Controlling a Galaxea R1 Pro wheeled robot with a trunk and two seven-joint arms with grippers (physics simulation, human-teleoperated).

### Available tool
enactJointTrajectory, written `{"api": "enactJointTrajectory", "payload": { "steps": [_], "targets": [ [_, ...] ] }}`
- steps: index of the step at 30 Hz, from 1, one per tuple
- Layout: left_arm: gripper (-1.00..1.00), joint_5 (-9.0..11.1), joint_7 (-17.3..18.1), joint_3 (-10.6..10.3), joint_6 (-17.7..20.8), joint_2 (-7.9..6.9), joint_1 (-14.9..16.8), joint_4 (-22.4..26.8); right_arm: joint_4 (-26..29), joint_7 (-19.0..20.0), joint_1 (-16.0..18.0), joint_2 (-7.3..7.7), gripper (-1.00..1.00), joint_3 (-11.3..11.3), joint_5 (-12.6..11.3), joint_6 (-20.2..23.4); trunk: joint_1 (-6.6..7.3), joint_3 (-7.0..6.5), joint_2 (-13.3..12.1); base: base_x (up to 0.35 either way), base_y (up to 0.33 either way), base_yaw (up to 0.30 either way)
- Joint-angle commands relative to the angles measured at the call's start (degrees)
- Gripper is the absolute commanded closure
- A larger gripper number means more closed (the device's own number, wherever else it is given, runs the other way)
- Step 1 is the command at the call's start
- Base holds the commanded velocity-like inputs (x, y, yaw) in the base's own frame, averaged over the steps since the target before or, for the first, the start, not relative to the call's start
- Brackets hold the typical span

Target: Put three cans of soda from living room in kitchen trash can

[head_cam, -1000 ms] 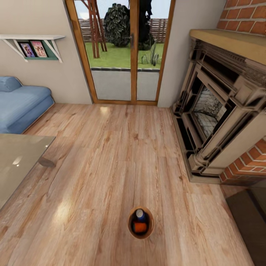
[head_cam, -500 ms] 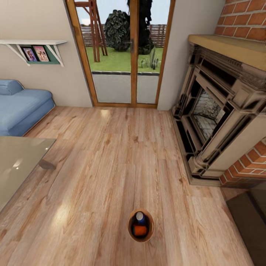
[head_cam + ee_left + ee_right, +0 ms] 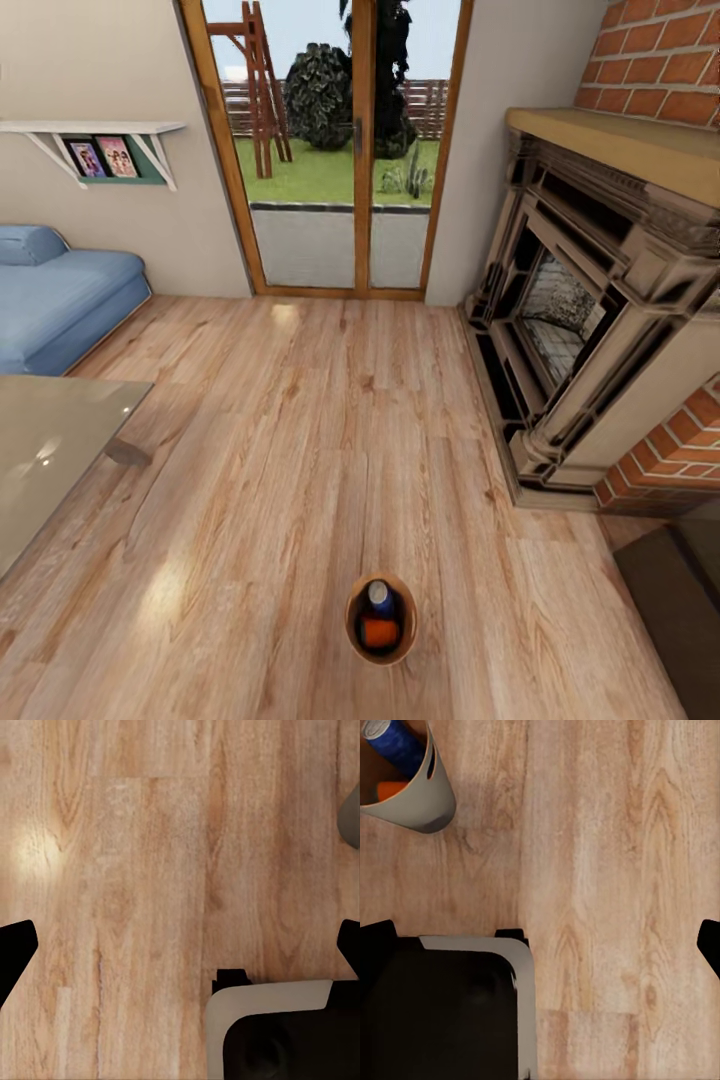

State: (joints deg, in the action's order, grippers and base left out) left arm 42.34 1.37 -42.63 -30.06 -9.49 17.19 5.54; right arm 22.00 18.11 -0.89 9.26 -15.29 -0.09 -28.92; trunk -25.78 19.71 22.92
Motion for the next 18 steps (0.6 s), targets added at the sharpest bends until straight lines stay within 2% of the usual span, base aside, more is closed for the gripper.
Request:
{"api": "enactJointTrajectory", "payload": {
  "steps": [1,13,18],
  "targets": [
    [-1.0,0.0,0.0,0.0,0.0,0.0,0.0,0.0,-0.1,0.0,0.0,-0.01,-1.0,0.0,0.0,0.0,0.0,-0.06,0.0,0.0,0.0,0.0],
    [-1.0,0.0,0.0,0.0,-0.1,0.0,0.0,0.0,-0.1,-0.1,0.1,-0.03,-1.0,-0.1,-0.2,0.0,0.0,-0.28,0.0,0.0,0.0,0.0],
    [-1.0,0.1,0.0,0.0,0.0,0.0,0.0,0.0,-0.1,-2.3,0.2,-0.03,-1.0,-0.1,-0.4,0.0,0.0,-0.29,0.0,0.0,0.0,0.0]
  ]
}}
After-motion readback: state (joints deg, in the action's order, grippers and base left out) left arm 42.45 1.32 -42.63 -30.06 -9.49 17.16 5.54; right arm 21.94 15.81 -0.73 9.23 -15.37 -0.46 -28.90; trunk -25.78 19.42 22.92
